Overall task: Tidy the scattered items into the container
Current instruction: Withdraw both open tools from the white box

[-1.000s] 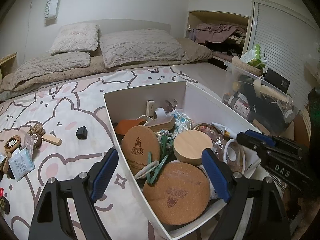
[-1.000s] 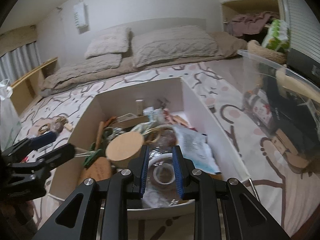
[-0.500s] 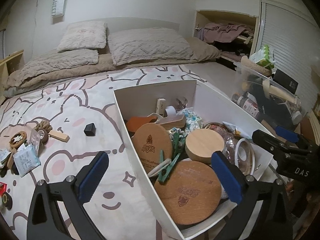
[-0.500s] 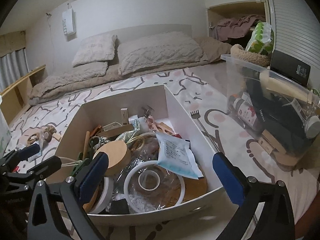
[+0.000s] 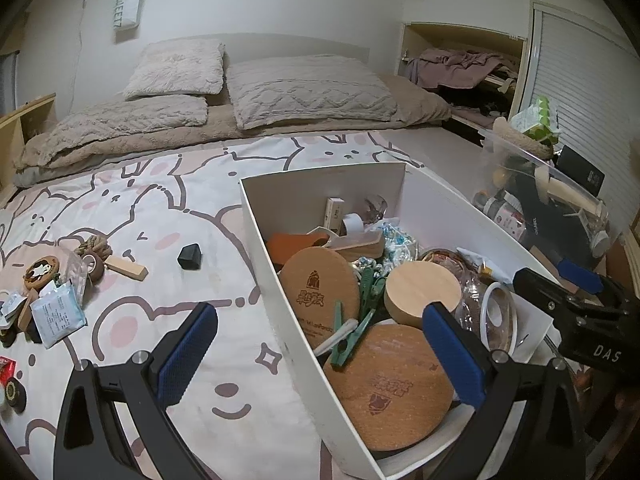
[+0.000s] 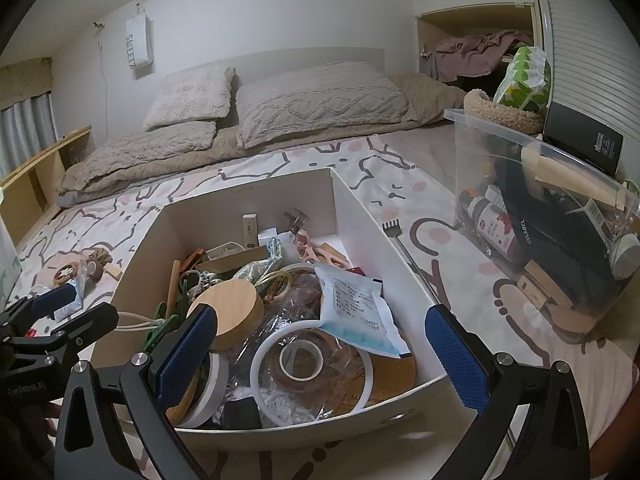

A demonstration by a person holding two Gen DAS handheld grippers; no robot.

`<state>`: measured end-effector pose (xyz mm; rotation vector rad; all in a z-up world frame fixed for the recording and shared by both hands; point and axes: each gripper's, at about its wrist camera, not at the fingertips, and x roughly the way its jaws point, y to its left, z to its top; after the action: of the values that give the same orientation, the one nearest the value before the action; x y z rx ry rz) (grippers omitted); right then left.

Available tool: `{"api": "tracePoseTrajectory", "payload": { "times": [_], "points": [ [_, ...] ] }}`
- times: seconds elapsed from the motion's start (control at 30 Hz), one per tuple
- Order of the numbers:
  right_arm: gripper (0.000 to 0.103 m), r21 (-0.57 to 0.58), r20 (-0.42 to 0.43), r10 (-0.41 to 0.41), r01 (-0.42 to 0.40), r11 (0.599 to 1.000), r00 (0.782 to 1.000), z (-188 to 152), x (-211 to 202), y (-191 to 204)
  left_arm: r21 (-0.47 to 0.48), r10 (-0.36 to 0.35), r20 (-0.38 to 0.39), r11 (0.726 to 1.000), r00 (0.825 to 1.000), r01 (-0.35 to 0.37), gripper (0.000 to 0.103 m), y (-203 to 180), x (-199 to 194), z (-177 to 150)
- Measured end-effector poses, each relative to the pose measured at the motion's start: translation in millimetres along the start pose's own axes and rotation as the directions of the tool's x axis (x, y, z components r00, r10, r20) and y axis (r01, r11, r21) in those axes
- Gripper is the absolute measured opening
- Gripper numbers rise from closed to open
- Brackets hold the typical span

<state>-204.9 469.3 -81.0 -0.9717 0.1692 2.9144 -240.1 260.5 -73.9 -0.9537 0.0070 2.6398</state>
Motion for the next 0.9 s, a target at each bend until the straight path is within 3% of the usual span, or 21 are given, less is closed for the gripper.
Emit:
{"api": "tracePoseTrajectory", "payload": {
  "times": [0.53,0.9],
  "points": [
    [0.103,-0.020,0.015,-0.021,0.021,1.000,1.000,3.1,-1.0,7.8,-0.003,0.015,0.018,1.000,1.000,-0.015,0.103,11.2,-5.8,2.1],
    [0.103,-0.028,0.051,0.047,-0.046,0.999,0.998,7.7,-0.5,31.4,-0.018,0.072,0.032,0.997,0.997,-0.071,0.103,42.8,-18.0,-1.5]
  ]
}}
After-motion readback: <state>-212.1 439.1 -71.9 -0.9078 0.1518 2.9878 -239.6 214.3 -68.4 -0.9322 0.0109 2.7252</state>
